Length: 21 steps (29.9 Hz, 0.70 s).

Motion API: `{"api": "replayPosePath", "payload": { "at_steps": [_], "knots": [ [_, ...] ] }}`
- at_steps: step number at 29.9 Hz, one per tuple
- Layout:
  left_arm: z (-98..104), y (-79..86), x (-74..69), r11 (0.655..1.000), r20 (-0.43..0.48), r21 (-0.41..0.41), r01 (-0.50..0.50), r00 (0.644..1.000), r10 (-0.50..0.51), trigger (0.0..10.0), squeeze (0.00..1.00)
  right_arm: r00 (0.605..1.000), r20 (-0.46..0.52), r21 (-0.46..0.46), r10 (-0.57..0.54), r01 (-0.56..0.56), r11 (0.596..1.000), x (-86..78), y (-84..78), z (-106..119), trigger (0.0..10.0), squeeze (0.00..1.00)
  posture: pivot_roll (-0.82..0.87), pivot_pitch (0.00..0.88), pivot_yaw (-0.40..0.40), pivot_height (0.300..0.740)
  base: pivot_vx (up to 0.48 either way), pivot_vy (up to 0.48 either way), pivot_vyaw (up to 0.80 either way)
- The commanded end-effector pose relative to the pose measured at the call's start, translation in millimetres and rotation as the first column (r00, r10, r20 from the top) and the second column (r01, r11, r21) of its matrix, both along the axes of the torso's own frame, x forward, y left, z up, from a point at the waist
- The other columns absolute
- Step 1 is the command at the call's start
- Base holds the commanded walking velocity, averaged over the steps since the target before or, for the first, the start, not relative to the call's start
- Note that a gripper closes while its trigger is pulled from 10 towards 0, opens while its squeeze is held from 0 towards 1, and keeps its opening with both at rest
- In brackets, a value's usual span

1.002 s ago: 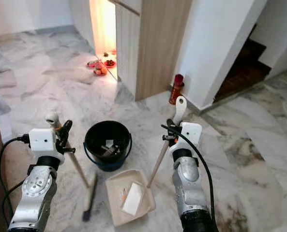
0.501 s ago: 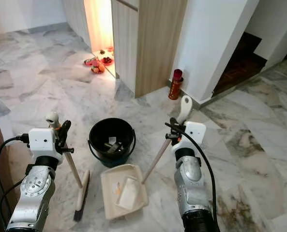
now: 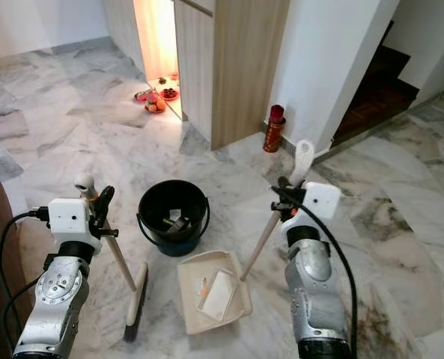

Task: Sweep floor

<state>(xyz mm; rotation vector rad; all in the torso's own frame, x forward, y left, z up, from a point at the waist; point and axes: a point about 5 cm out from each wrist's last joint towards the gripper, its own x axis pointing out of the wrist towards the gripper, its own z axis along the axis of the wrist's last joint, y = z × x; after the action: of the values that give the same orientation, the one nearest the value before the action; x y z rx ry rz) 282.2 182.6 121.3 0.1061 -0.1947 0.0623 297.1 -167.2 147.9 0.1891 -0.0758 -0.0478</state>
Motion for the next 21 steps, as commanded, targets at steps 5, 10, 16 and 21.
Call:
{"api": "replayPosePath", "payload": {
  "at_steps": [5,10,16,21],
  "knots": [
    [11,-2.8,2.1,1.000,0.040,0.004,0.017,0.999,-0.017,10.0,0.00,0.990,0.138,0.069,0.020,-0.030,0.997,0.2,11.4,54,10.0,0.00,0.06,0.093,-0.027,0.740,0.000,0.000,0.00],
    [11,-2.7,2.8,1.000,0.041,0.002,0.016,0.999,-0.016,10.0,0.00,0.987,0.156,0.069,0.046,-0.058,0.996,-0.4,16.4,72,10.0,0.00,0.06,0.089,-0.031,0.740,0.000,0.000,0.00],
    [12,-3.4,3.1,1.000,0.046,-0.002,0.014,0.999,-0.014,10.0,0.00,0.982,0.179,0.080,0.062,-0.077,0.994,-2.3,19.3,90,10.0,0.00,0.06,0.081,-0.037,0.740,0.000,0.000,0.00],
    [13,-3.0,3.3,1.000,0.058,0.005,0.003,0.998,-0.003,10.0,0.00,0.948,0.317,0.075,0.033,-0.060,0.995,-2.4,18.1,115,10.0,0.00,0.06,0.071,-0.038,0.740,0.000,0.000,0.00]
  ]
}}
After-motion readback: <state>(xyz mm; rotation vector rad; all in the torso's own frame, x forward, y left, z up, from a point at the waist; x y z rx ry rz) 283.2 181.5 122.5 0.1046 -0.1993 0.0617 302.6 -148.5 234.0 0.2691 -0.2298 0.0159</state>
